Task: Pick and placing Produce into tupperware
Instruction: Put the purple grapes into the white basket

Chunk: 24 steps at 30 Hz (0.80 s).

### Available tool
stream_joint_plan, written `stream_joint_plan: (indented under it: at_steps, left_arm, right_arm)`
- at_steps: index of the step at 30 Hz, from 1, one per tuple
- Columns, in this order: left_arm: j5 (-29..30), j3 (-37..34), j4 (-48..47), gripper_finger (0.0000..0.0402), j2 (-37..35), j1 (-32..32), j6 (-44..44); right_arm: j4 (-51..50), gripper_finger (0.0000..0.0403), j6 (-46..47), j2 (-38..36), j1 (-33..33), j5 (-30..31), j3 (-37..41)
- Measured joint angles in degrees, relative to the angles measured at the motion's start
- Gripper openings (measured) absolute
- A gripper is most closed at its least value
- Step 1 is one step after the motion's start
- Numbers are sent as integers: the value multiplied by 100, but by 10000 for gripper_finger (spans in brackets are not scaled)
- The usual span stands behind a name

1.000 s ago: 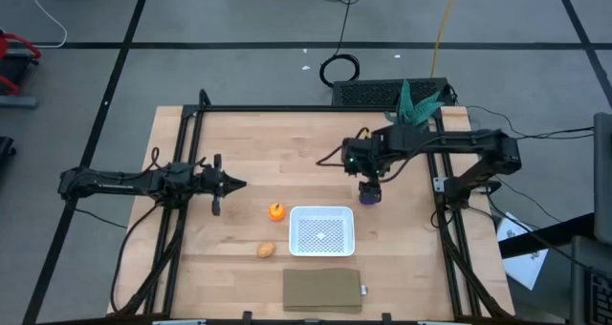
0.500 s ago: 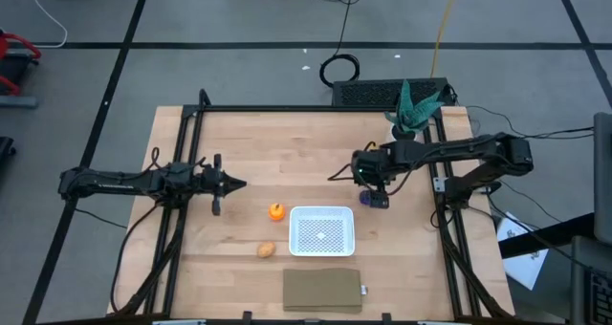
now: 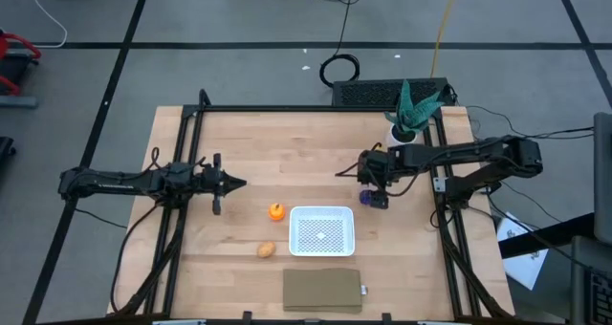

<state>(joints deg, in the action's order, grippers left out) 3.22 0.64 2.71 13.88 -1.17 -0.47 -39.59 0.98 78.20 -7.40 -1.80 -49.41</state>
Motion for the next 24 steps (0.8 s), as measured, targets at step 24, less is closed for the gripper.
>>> stream_joint_plan:
  at_steps: [24]
  left_arm:
    - [-7,0,-10,24,0,1,0]
  right_arm:
    - [1370,283,545,21,55,-567,1057]
